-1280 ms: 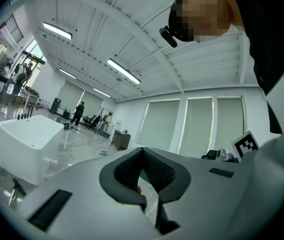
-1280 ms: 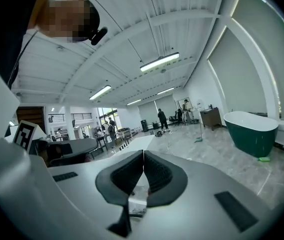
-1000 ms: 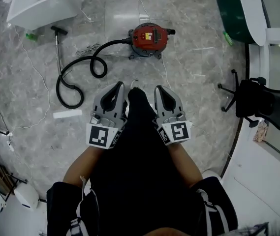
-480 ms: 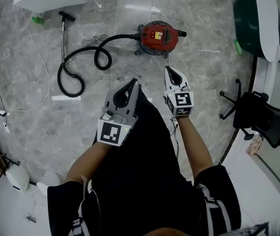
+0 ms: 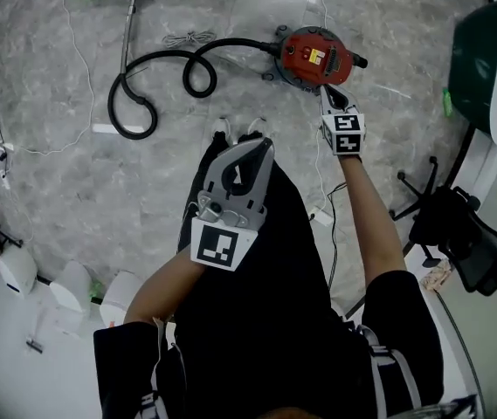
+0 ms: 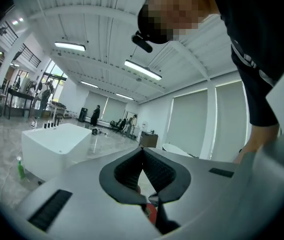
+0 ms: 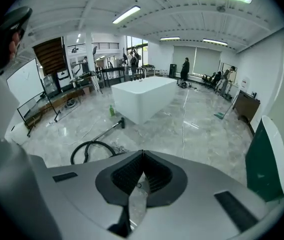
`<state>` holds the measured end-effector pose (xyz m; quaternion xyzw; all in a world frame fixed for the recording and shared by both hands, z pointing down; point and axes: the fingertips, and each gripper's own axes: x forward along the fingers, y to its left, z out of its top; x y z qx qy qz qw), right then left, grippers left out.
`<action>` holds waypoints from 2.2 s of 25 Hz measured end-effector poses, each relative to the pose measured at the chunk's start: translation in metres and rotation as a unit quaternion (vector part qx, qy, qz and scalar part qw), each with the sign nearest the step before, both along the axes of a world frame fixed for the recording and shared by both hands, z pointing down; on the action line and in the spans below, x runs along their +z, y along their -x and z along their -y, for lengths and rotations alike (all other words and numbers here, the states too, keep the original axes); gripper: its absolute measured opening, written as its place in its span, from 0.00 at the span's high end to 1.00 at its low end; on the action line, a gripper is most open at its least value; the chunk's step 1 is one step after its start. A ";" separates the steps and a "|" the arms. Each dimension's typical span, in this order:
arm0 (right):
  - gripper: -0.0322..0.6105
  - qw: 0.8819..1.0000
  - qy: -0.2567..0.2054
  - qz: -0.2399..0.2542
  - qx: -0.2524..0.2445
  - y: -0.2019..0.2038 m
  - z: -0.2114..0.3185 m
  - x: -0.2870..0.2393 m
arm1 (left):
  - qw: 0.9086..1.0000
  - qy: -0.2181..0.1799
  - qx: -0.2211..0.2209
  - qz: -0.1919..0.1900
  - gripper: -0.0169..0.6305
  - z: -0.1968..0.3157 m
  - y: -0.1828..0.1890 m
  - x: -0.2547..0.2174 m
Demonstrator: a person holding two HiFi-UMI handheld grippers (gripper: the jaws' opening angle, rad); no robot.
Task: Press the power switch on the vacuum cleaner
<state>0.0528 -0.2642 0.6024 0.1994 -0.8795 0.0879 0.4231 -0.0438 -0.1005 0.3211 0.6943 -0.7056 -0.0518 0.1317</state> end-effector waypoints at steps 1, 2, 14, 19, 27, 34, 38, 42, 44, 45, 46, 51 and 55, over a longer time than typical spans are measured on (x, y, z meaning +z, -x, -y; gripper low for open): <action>0.92 1.000 0.003 -0.008 -0.002 0.004 0.006 0.013 | 1.000 0.001 0.002 0.006 0.95 0.001 0.003 0.002; 0.92 1.000 0.008 -0.015 -0.003 0.008 0.012 0.027 | 1.000 0.004 0.003 0.008 0.95 0.003 0.006 0.006; 0.92 0.995 0.011 -0.093 -0.029 0.042 0.069 0.158 | 0.998 -0.004 -0.039 -0.044 0.95 0.008 0.031 0.052; 0.92 0.993 0.018 -0.113 -0.035 0.039 0.081 0.207 | 0.998 -0.009 -0.044 -0.051 0.95 0.018 0.030 0.070; 0.92 0.985 0.011 -0.153 -0.082 0.034 0.099 0.275 | 0.998 0.021 -0.048 -0.021 0.95 0.022 0.043 0.112; 0.92 0.985 0.036 -0.160 -0.058 0.036 0.116 0.312 | 0.996 0.042 -0.067 -0.034 0.95 0.030 0.053 0.142; 0.92 0.982 0.058 -0.178 -0.037 0.032 0.121 0.333 | 0.995 0.050 -0.060 -0.055 0.95 0.034 0.039 0.157; 0.92 0.981 0.063 -0.184 -0.016 0.025 0.125 0.345 | 0.994 0.057 -0.049 -0.075 0.95 0.035 0.019 0.167; 0.92 0.982 0.066 -0.179 0.002 0.023 0.128 0.349 | 0.994 0.061 -0.045 -0.080 0.95 0.036 0.012 0.171; 0.92 0.982 0.065 -0.178 0.009 0.022 0.131 0.351 | 0.994 0.062 -0.042 -0.081 0.95 0.036 0.010 0.173; 0.92 0.982 0.061 -0.179 0.012 0.021 0.133 0.353 | 0.994 0.063 -0.040 -0.081 0.95 0.037 0.008 0.174; 0.92 0.982 0.045 -0.185 0.011 0.021 0.137 0.359 | 0.993 0.067 -0.044 -0.081 0.95 0.035 0.008 0.180; 0.92 0.983 0.042 -0.178 0.005 0.023 0.137 0.358 | 0.992 0.070 -0.063 -0.082 0.95 0.031 0.013 0.185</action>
